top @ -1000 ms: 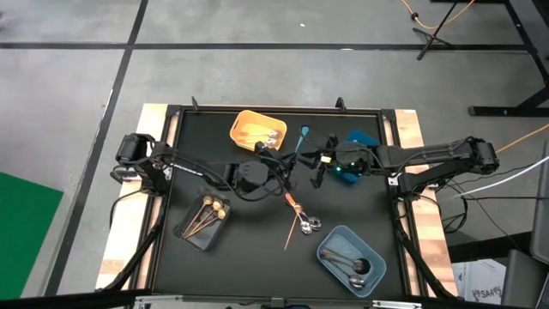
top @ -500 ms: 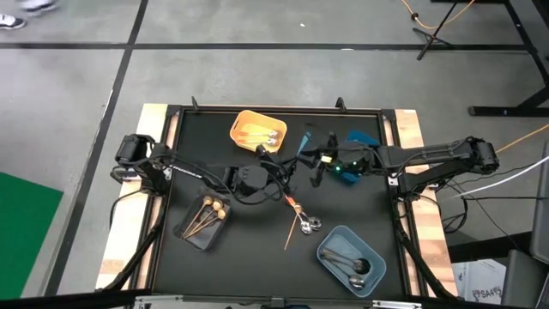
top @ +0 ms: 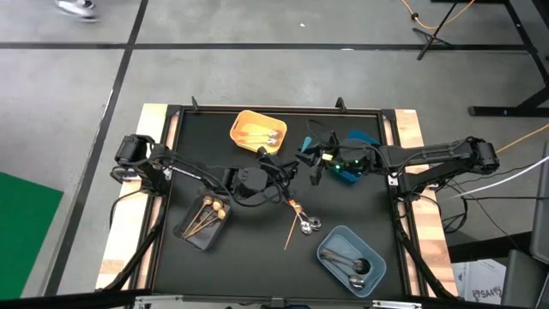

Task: Sort silverware by color (type)
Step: Put the light blue spoon into the blue bin

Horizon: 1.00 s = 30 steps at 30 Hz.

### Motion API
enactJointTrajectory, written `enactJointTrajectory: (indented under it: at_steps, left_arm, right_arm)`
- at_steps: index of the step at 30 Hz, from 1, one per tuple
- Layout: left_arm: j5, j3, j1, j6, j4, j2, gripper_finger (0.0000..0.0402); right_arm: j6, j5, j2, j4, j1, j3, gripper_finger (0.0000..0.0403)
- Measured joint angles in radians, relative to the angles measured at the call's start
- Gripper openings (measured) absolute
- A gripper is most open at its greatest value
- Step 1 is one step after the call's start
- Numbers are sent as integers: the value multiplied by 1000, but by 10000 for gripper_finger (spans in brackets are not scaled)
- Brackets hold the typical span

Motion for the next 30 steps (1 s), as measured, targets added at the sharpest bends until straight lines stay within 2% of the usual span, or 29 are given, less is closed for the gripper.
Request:
enactJointTrajectory:
  at_steps: [3,10,23,30]
  left_arm:
    - [1,0,0,0,0,0,1]
    - [6,-2,0,3,0,1,6]
    - [14,-2,4,-1,2,2,12]
    - [13,-2,10,-8,1,2,58]
  right_arm:
    - [0,-1,0,0,0,0,80]
    - [-52,-8,0,5,1,1,8]
    - [-89,-30,-6,1,-14,2,2]
    - [-101,-90,-40,-57,-86,2,0]
